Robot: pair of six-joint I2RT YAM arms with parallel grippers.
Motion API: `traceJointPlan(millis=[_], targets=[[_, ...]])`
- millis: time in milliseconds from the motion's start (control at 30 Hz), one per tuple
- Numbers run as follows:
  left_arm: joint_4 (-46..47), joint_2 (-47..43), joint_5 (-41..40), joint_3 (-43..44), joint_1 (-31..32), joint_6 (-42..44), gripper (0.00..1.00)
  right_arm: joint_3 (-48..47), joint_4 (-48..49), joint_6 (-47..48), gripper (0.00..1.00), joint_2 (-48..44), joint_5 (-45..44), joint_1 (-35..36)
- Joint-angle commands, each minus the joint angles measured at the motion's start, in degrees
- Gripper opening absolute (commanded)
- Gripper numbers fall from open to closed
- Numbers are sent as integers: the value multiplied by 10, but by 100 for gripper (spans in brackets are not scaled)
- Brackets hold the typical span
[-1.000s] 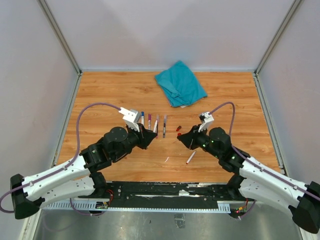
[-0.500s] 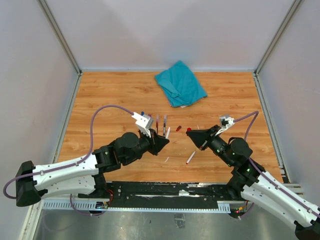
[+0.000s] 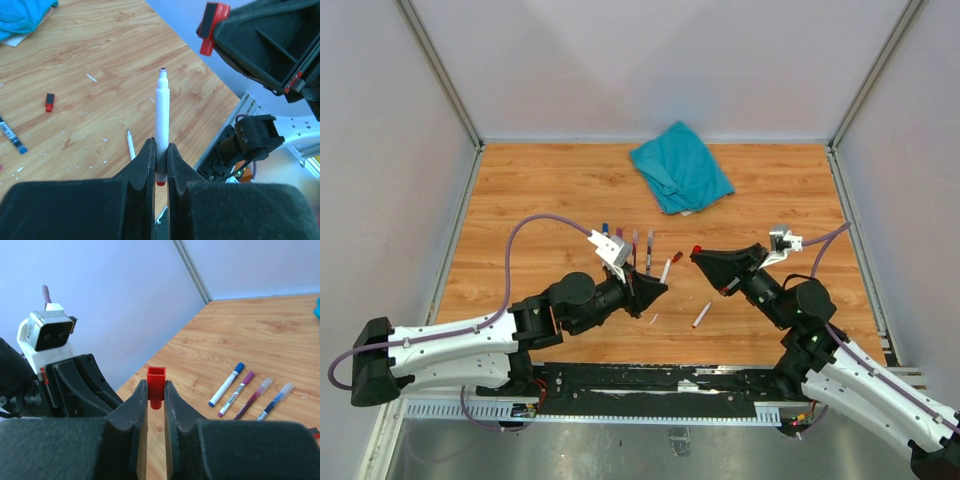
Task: Insert the pens into the pen caps
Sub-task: Insert the pen cap onto the pen.
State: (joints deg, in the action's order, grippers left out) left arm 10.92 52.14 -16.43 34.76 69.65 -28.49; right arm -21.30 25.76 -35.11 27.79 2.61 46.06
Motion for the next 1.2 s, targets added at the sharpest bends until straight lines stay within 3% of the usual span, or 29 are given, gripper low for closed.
traceJointPlan(millis=[0,467,733,1167], targets=[[57,-8,13,-15,11,25,1,-2,90,-32,1,17,25,-8],[97,-13,54,-31,14,48,1,-14,242,-99,1,105,78,-7],[94,-26,52,-36,15,51,1,-33,152,-103,1,103,47,-8],[92,-26,50,-34,15,50,0,-31,159,-116,1,103,51,-7]])
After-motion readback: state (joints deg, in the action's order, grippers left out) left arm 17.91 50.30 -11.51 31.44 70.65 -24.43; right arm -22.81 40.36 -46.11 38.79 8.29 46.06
